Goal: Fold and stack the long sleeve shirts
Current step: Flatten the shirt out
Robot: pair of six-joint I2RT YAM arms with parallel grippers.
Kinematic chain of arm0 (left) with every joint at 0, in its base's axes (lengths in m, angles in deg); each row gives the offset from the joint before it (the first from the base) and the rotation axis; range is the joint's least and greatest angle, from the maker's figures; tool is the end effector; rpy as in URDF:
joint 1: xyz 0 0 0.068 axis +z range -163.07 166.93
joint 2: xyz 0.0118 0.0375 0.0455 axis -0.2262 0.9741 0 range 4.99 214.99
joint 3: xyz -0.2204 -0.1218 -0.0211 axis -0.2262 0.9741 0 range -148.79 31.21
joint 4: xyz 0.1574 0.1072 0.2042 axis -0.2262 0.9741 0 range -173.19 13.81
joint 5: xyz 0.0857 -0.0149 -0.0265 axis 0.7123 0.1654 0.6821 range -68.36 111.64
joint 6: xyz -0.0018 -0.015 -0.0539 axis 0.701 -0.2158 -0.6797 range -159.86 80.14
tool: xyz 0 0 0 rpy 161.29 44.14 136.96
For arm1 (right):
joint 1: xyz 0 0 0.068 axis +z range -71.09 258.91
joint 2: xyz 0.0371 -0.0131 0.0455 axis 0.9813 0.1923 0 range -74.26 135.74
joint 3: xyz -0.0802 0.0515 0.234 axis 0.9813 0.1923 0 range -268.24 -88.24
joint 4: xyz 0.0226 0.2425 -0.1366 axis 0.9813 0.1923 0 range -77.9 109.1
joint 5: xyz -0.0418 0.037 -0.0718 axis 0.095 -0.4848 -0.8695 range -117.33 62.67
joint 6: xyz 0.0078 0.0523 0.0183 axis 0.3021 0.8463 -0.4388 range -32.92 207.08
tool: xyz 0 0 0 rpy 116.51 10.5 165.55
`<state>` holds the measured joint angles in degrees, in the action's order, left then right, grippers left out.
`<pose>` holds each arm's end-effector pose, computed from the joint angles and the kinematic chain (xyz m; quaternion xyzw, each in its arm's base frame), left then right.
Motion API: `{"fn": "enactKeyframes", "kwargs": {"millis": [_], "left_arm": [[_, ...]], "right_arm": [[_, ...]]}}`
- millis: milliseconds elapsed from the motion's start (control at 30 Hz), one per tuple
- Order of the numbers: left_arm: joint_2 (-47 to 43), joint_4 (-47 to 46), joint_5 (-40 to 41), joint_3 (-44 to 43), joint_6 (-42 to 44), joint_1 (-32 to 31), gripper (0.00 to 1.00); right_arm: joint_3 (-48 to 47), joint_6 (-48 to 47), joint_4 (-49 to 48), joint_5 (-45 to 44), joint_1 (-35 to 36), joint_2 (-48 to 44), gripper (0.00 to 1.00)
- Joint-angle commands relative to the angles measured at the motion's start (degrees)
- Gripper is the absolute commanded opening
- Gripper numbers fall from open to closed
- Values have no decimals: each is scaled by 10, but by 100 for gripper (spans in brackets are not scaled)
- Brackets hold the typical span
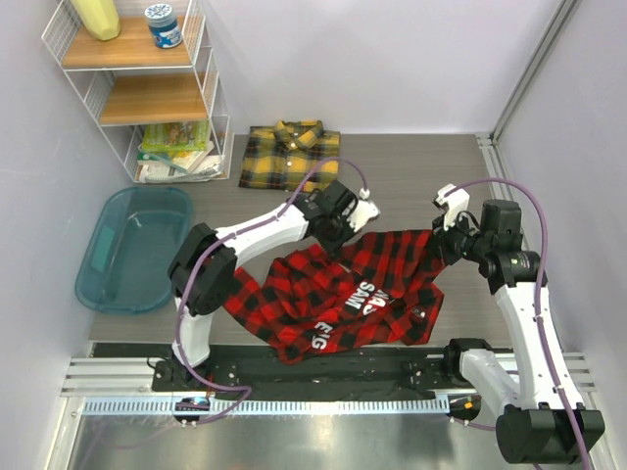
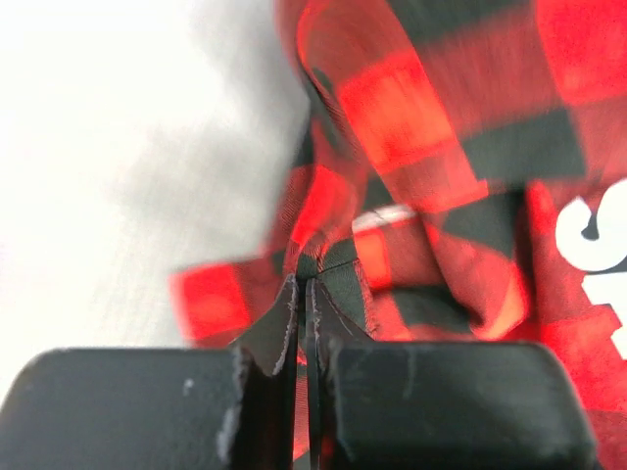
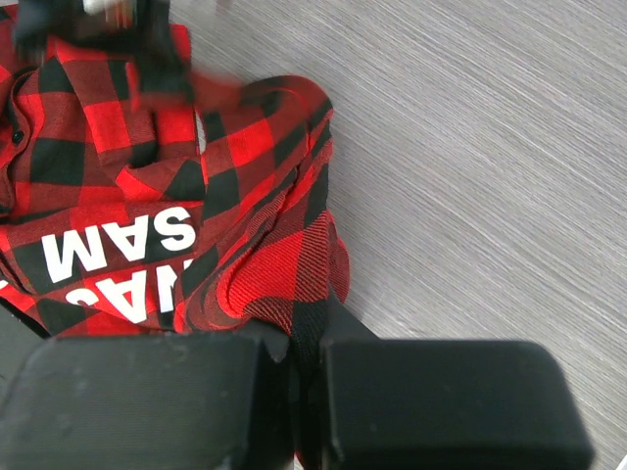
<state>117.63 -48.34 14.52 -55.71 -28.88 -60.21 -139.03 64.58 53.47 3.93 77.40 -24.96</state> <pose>0.2907 -0.3203 0.1795 0.4826 0.8362 -0.1357 0.2224 0.2063 0.0146 0.2961 -0.2711 0.8370 0.1539 0.4498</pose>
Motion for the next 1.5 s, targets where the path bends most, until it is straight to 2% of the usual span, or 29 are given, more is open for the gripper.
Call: {"fn": "enactKeyframes", "kwargs": {"millis": [0, 67, 167, 233, 267, 300, 333, 367, 467, 600, 733, 900, 1100, 1367, 1433, 1467], "left_arm": [[-7, -79, 4, -93, -6, 30, 0], [34, -108, 17, -143, -17, 48, 0], [105, -91, 51, -237, -21, 60, 0], [128, -17, 22, -292, -31, 86, 20], [129, 12, -45, -295, -25, 97, 33], [122, 48, -74, -288, -16, 107, 56], [112, 63, -99, -249, 2, 127, 66], [86, 70, -135, -221, 34, 135, 70], [60, 108, -188, -141, 159, 156, 70], [72, 173, -194, -123, 269, 155, 69], [104, 167, -169, -148, 312, 151, 68], [126, 201, -209, -183, 372, 146, 67], [119, 193, -214, -150, 466, 115, 66], [118, 158, -175, -85, 520, 84, 65], [126, 158, -158, -79, 530, 79, 63], [130, 166, -151, -79, 534, 77, 55]], "right_arm": [[4, -3, -28, 13, -2, 0, 1], [7, -3, -28, 13, -2, -2, 1], [5, -1, -32, 9, -2, -1, 1], [0, 11, -39, 3, -2, 9, 1], [-3, 15, -44, -8, -2, 12, 1], [-5, 21, -46, -11, -2, 15, 1], [-7, 25, -51, -14, -2, 20, 1], [-7, 29, -58, -20, -2, 25, 1], [-5, 45, -72, -31, -2, 33, 1], [-3, 53, -75, -31, -5, 38, 1], [0, 58, -77, -38, -6, 39, 1], [1, 61, -77, -43, -7, 40, 1], [-3, 67, -77, -45, -6, 46, 1], [-4, 64, -74, -48, -8, 43, 1], [-2, 64, -72, -50, -9, 41, 1], [0, 62, -70, -50, -9, 41, 1]]}}
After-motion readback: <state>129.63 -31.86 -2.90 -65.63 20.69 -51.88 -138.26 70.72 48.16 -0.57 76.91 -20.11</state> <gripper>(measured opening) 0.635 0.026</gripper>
